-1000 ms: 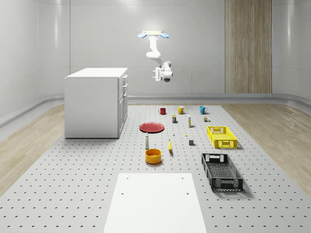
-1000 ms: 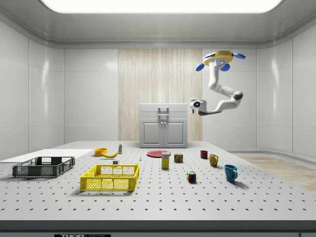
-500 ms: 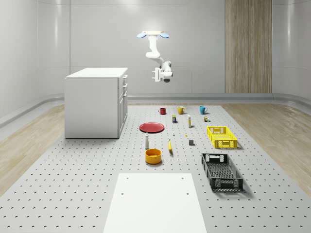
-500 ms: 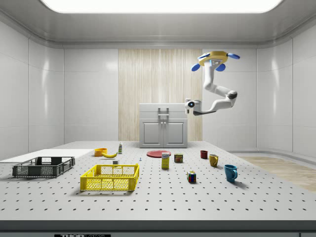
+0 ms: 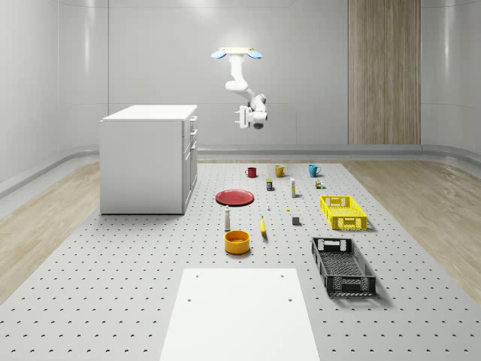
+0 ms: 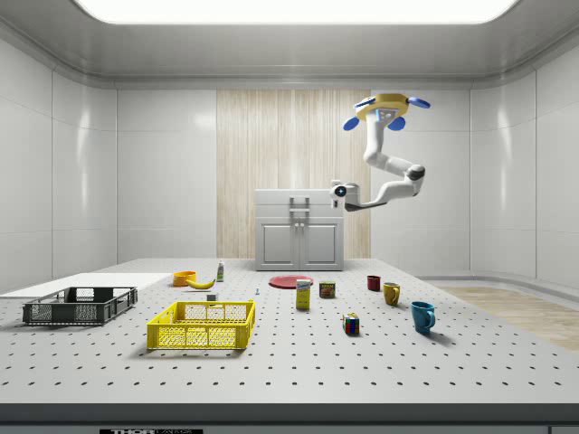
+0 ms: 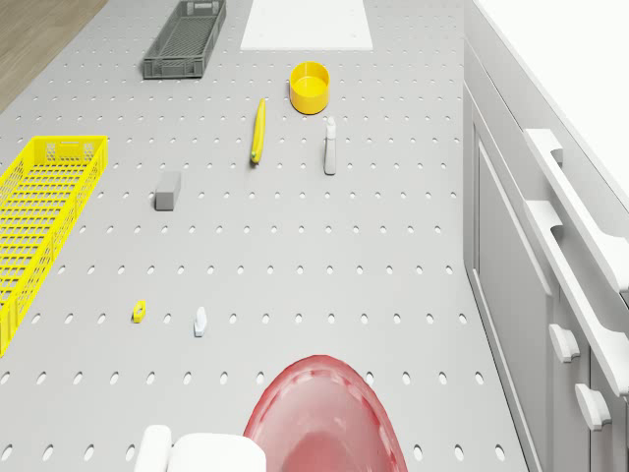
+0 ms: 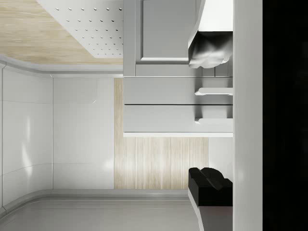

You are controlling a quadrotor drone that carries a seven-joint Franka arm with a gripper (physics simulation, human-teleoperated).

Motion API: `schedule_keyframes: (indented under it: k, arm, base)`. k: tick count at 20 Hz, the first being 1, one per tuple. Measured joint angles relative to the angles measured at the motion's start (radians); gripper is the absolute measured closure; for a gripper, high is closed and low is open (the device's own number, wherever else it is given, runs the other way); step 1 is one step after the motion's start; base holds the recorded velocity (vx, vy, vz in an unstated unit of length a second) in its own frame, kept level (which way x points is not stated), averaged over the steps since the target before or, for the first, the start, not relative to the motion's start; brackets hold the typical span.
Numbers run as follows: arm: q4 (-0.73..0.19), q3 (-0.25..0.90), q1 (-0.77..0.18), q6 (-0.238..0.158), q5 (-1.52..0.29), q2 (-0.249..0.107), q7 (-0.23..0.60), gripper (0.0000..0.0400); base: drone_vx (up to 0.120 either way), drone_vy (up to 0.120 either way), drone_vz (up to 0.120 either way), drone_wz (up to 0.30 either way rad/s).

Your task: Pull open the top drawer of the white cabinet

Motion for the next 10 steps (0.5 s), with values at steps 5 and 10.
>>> schedule_keyframes:
  k: [5, 10]
  arm:
    - [-0.001, -0.003, 0.009, 0.008, -0.008, -0.01, 0.007, 0.0095]
    - [-0.002, -0.005, 0.016, 0.016, -0.016, -0.019, 0.013, 0.0095]
  base:
    - [0.12, 0.0, 0.0, 0.0]
    - [0.104, 0.0, 0.0, 0.0]
